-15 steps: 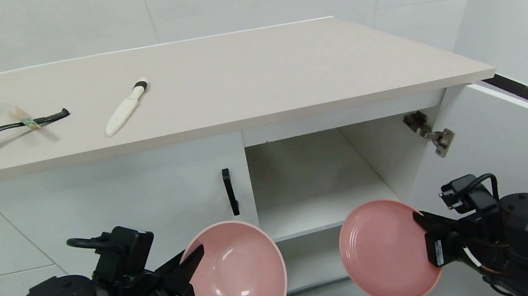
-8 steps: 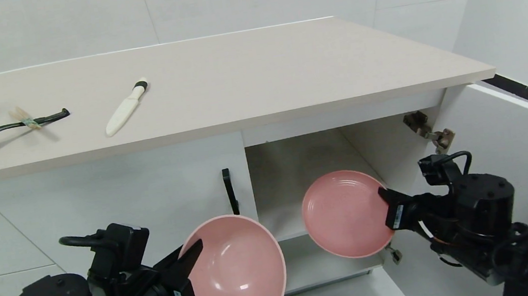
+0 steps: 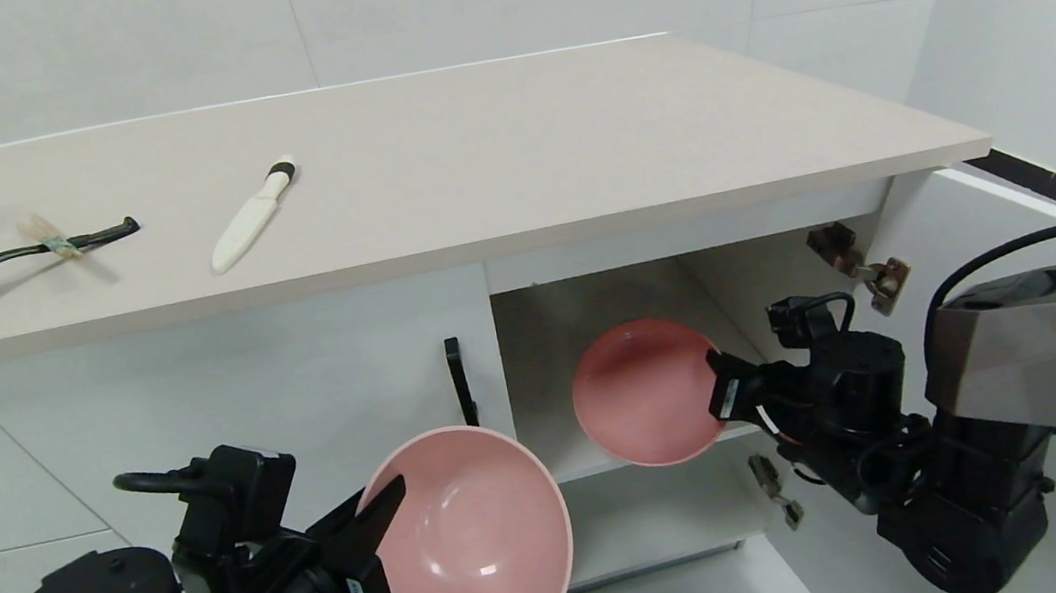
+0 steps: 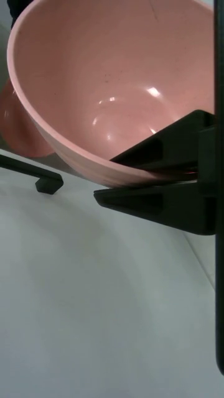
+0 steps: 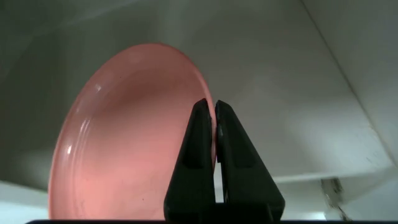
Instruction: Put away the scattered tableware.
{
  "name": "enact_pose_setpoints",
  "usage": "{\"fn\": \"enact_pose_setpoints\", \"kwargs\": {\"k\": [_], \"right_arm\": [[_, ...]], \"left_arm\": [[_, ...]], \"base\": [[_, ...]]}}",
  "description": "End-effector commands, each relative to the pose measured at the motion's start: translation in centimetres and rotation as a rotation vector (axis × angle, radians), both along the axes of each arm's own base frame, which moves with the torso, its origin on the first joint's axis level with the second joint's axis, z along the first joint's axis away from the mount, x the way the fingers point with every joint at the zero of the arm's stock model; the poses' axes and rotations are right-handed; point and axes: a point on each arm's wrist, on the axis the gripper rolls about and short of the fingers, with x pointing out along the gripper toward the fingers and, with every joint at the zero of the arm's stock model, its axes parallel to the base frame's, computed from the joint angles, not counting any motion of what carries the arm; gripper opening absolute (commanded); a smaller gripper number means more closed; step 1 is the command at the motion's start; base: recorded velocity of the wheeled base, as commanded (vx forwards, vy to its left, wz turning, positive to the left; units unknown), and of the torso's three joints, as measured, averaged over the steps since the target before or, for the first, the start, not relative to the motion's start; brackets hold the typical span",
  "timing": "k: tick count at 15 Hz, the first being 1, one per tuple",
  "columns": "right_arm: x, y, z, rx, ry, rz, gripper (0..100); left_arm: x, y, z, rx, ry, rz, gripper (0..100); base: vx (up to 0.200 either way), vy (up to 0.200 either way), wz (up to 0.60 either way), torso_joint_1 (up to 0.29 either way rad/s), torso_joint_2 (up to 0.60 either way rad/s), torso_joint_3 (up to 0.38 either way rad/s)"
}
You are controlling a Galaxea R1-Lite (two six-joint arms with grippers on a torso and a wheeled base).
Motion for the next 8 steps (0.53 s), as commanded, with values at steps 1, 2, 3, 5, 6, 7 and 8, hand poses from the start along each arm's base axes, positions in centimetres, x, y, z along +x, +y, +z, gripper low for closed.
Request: {"fn": "enact_pose_setpoints", "kwargs": {"k": [1,2,3,5,6,7,8], "right_arm": [[1.1,0.6,-1.3,-0.001,-0.001,0.002,0],[1.3,0.7,-1.6,-0.003,0.002,0.002,0],[1.3,0.7,-2.0,-0.008,0.012,0.002,0],[1.3,0.7,-2.7,-0.016,0.028,0.0,0],[1.4,0.7,-2.8,-0.016,0.028,0.002,0],[1.4,0.8,-2.8,-0.016,0.028,0.002,0],[1.5,0.9,-3.0,-0.016,0.028,0.002,0]], "left_arm": [[0.0,0.0,-0.1,0.003,0.004,0.001,0],[0.0,0.0,-0.1,0.003,0.004,0.001,0],[0.0,0.0,-0.1,0.002,0.005,0.001,0],[0.0,-0.1,-0.2,-0.022,0.022,0.004,0],[-0.1,-0.2,-0.2,-0.023,0.028,0.0,0],[-0.1,-0.2,-0.2,-0.024,0.027,-0.004,0],[-0.2,-0.2,-0.1,-0.028,0.022,-0.008,0]], "base": [[0.0,0.0,0.0,0.0,0.0,0.0],[0.0,0.0,0.0,0.0,0.0,0.0],[0.0,0.0,0.0,0.0,0.0,0.0],[0.2,0.0,0.0,0.005,0.01,-0.002],[0.2,0.0,0.0,-0.007,0.0,0.002],[0.0,0.0,0.0,0.0,0.0,0.0],[0.0,0.0,0.0,0.0,0.0,0.0]]}}
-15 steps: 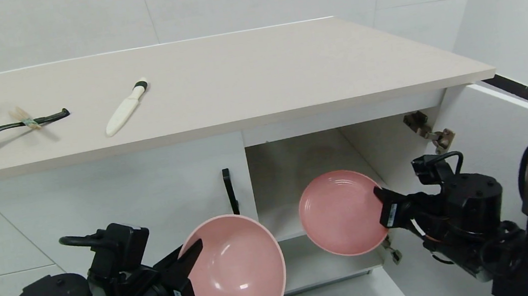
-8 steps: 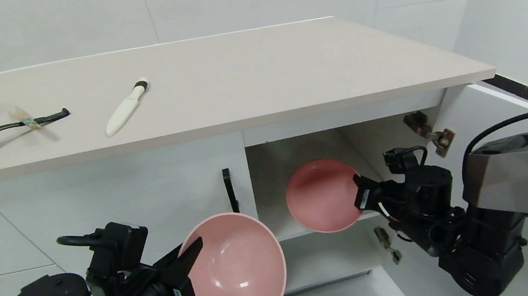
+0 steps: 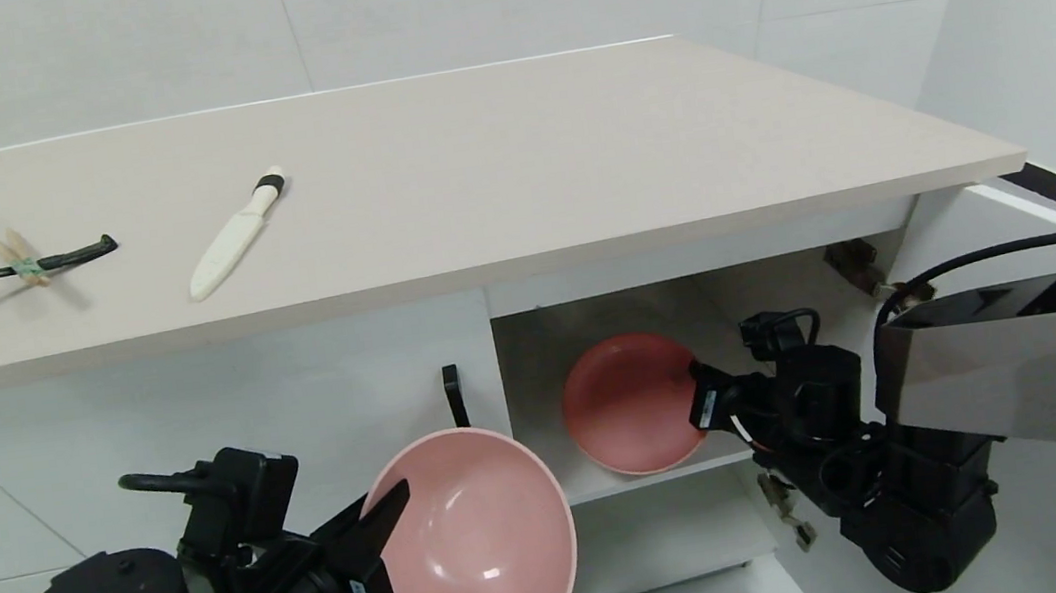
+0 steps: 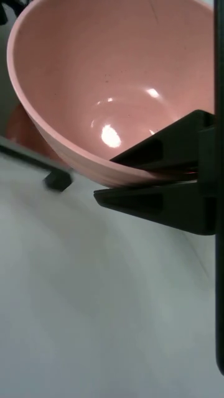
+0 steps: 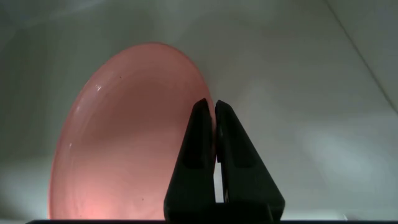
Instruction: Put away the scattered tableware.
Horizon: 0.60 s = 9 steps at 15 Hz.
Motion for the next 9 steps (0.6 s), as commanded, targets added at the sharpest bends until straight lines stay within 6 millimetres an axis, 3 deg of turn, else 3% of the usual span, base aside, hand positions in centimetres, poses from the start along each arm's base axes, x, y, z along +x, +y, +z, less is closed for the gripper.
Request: {"fn": "enact_pose_setpoints", "kwargs": {"k": [1,9], "right_arm": [[0.2,0.1,-0.7,-0.005,0.009,-0.001,0],[1.0,0.4,-3.1,-0.019,0.038,-0.003,0]], "left_arm": [[-0.1,0.0,0.1,-0.004,-0.004,-0.005,0],[-1.2,-1.2,0.0,0.014,-0.013,-0.02,0]], "base": [[0.0,0.0,0.0,0.0,0.0,0.0],[0.0,0.0,0.0,0.0,0.0,0.0]]}}
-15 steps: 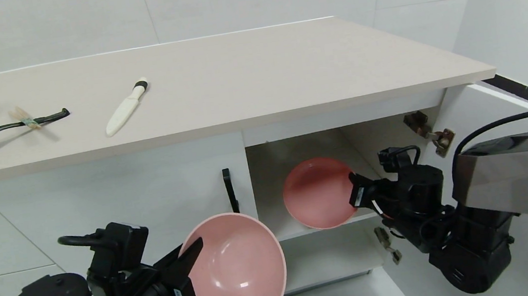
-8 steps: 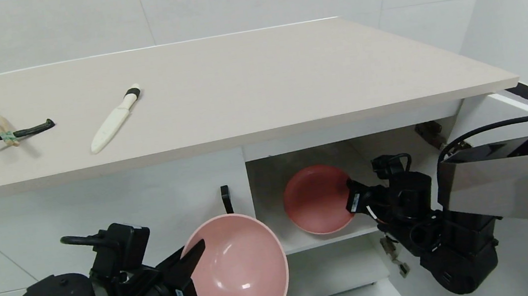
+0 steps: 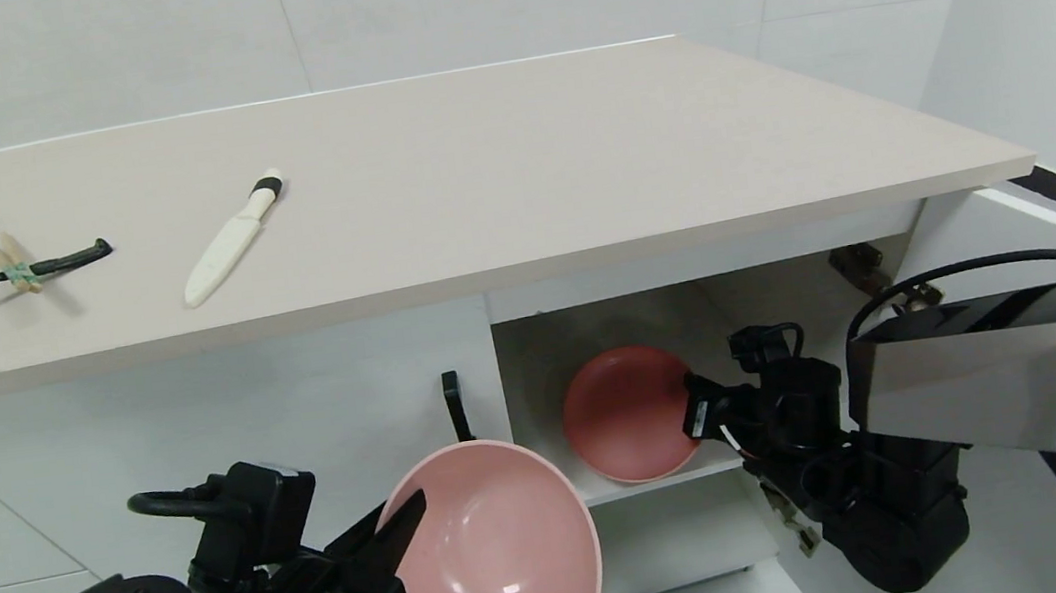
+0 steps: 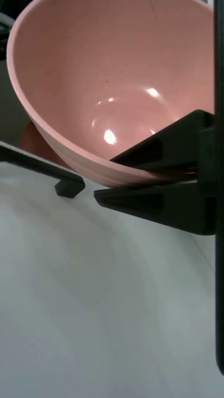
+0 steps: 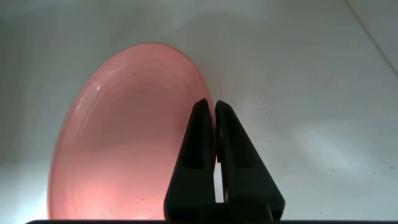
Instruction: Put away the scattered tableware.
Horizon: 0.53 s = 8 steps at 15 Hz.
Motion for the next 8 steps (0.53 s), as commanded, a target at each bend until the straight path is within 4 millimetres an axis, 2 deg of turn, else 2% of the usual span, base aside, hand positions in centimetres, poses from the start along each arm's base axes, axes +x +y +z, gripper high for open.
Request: {"fn": "enact_pose_setpoints", "kwargs": {"k": [1,8], "right_arm": [[0.3,0.1,-0.8,-0.003,0.007,-0.001,0],[1.8,-0.1,-2.3,0.013,0.0,-0.027,0]], "left_arm": [[0.0,-0.1,-0.1,0.003,0.002,-0.002,0],[0.1,0.0,-0.1,0.003,0.002,0.004,0]], "base": [[0.0,0.0,0.0,0.0,0.0,0.0],[0.0,0.0,0.0,0.0,0.0,0.0]]}}
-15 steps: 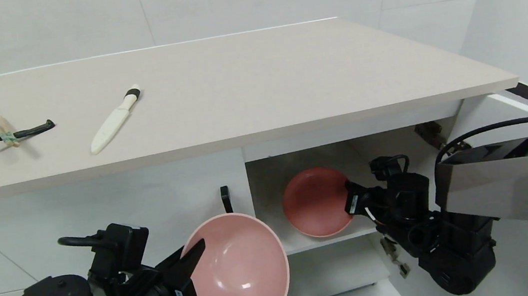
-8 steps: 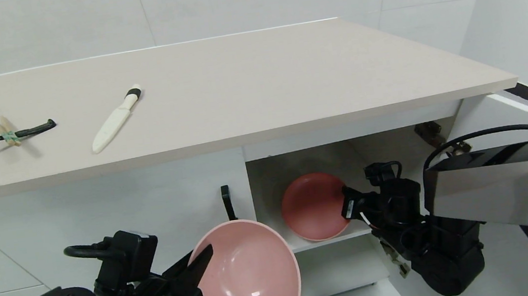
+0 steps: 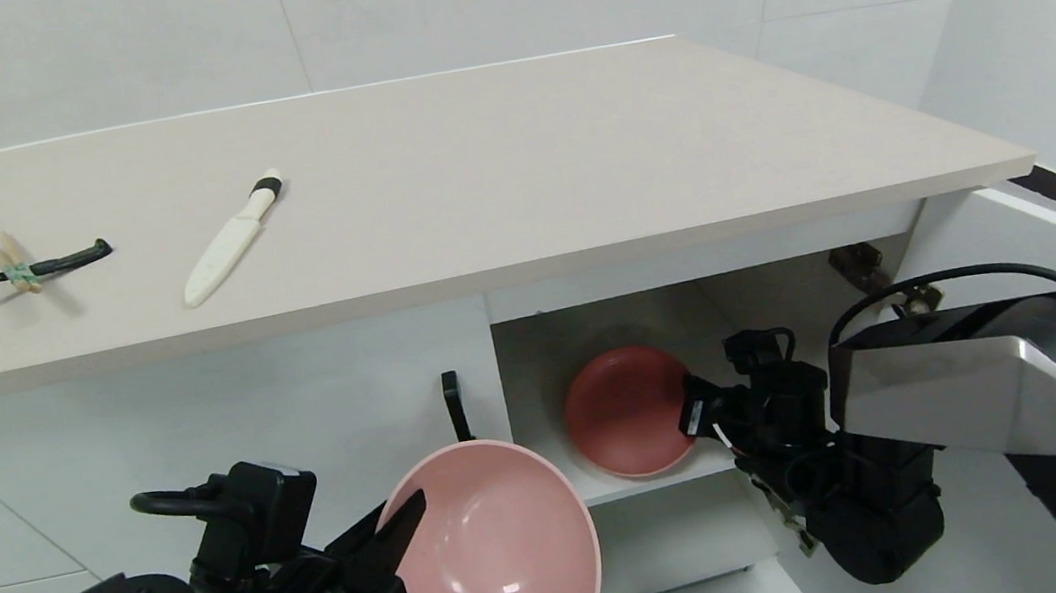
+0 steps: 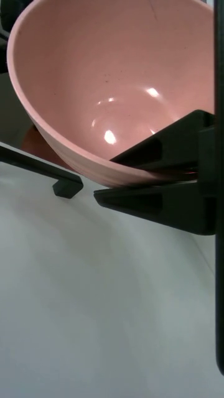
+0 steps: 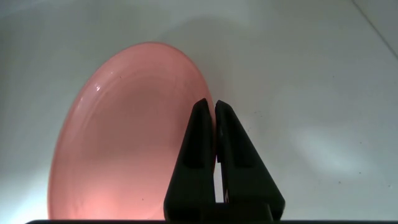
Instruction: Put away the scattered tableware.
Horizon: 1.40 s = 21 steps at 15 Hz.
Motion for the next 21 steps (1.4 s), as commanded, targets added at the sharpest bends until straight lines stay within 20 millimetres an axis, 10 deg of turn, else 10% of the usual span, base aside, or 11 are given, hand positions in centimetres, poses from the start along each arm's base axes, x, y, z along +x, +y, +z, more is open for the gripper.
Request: {"fn": "enact_pose_setpoints", "kwargs": {"k": [1,15,16,21], "right_arm": [[0.4,0.1,-0.5,0.003,-0.002,-0.003,0],[3.4,0.9,-1.5,0.058,-0.082,-0.018,0],[3.5,0.9,-1.6,0.059,-0.082,-0.018,100],[4.3,1.2,-1.4,0.057,-0.118,-0.022,100]], "left_arm": [[0.0,0.0,0.0,0.0,0.0,0.001,0],[0.1,0.0,-0.1,0.002,0.004,0.003,0],[0.1,-0.1,-0.2,0.003,0.005,0.003,0],[0.1,-0.1,-0.2,0.0,0.002,0.003,0]], "base": [[0.0,0.0,0.0,0.0,0.0,0.0],[0.0,0.0,0.0,0.0,0.0,0.0],[0.0,0.0,0.0,0.0,0.0,0.0],[0.0,0.0,0.0,0.0,0.0,0.0]]}}
